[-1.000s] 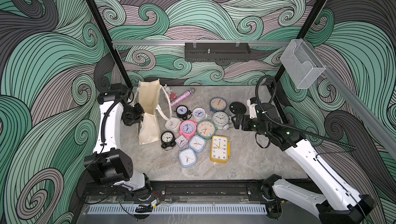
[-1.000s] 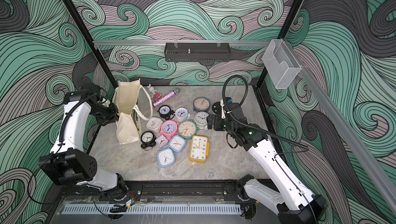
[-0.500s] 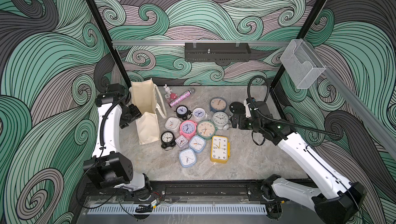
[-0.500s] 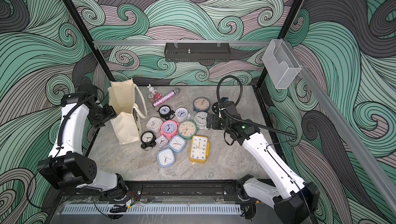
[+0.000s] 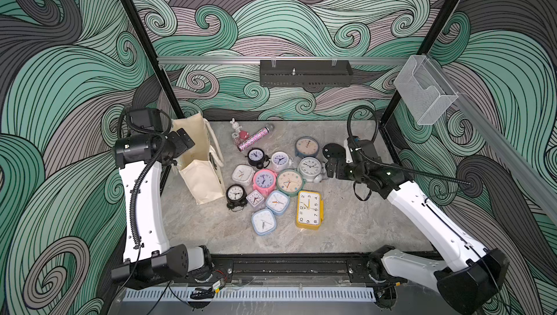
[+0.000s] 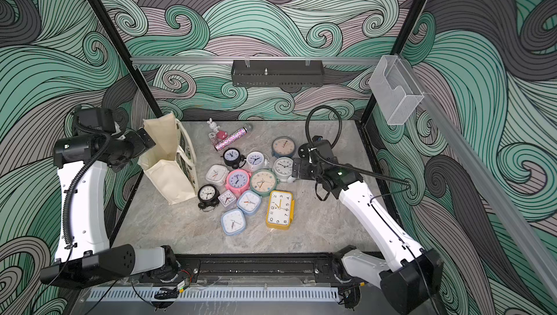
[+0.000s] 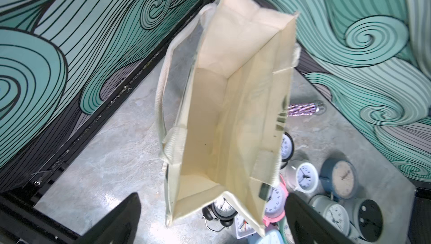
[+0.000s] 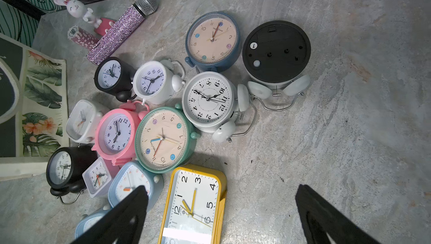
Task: Put the alarm clock into the canvas bag
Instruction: Adjust the canvas bag at the center of the board, then pick up the alarm from the center of the board.
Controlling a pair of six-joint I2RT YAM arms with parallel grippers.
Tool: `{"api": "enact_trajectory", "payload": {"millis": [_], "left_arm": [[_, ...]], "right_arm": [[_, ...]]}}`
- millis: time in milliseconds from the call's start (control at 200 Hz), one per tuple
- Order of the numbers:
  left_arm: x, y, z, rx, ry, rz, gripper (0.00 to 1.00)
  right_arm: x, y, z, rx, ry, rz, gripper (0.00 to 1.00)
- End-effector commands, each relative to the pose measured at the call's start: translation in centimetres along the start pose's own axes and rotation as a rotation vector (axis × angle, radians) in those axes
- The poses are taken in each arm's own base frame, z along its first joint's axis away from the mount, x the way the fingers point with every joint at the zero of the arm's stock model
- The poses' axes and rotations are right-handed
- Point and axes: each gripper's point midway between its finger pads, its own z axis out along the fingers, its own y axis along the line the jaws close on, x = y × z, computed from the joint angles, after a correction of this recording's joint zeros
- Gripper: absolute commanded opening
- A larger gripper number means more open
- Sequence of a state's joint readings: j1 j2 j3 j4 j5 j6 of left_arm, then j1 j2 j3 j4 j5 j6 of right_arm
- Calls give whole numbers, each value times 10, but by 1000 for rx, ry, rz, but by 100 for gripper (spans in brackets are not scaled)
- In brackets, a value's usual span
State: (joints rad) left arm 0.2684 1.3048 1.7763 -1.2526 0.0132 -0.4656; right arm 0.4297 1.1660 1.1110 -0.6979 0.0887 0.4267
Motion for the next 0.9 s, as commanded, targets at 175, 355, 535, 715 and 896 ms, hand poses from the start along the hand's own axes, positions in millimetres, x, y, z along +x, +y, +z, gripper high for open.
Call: {"api": "enact_trajectory", "payload": {"millis": [175,355,535,715,896], "left_arm": [[-15,-67,-58,304,-97,52,99],[41,-171,-83,700,40,296,99],[117,-219,-79,964,252,435,99],[181,-241,-82,1135,398,541,99],[215,-251,-63,1164,456,561,98]], "right_arm": [[0,-38,15,-15,16,230,94],[9,-63,39,-2,3,380,86],[14,-71,73,-86,-49,544,70],[17,-85,102,-62,-77,609,67],[24,-95,138,-56,-30,692,59]]}}
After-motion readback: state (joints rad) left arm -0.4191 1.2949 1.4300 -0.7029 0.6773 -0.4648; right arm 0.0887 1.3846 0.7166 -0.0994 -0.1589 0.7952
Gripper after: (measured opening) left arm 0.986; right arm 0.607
